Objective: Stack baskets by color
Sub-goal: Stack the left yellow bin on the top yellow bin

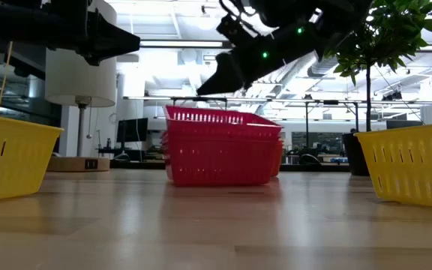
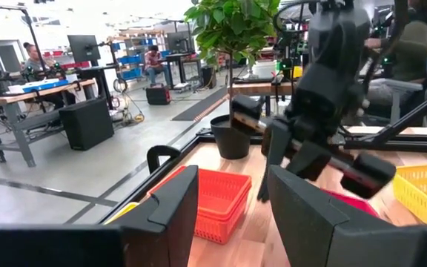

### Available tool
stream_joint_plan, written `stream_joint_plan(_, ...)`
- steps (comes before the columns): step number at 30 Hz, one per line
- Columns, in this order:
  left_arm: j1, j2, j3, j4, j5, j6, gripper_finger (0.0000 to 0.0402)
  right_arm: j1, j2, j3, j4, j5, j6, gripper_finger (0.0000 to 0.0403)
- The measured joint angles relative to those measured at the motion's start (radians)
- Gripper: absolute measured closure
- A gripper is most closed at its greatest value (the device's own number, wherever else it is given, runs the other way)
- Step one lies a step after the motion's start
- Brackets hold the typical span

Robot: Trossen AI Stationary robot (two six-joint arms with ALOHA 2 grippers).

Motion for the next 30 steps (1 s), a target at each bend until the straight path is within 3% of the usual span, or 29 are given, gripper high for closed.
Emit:
stream_joint_plan(6, 0.0, 0.0, 0.0, 0.0, 0.0, 0.0, 0.0251, 0.0, -0.063, 0.0, -0.083, -0.072, 0.016, 0.039)
stream_joint_plan(14, 0.0, 0.0, 0.0, -0.004, -0.025, 0.0, 0.0251, 0.017, -0.095, 0.0, -0.217, -0.127, 0.062, 0.0278)
stream_joint_plan(19, 0.0, 0.0, 0.0, -0.03, -0.024, 0.0, 0.0251, 0.08, -0.127, 0.0, -0.301, -0.092, 0.038, 0.0239)
stream_joint_plan(25, 0.0, 0.0, 0.0, -0.045, -0.014, -0.009, 0.0251, 0.147, -0.232, 0.0, -0.537, -0.061, 0.151, 0.0238)
stream_joint_plan(30, 0.0, 0.0, 0.0, -0.045, 0.027, -0.05, 0.0251, 0.206, -0.297, 0.0, -0.74, 0.006, 0.275, 0.0268)
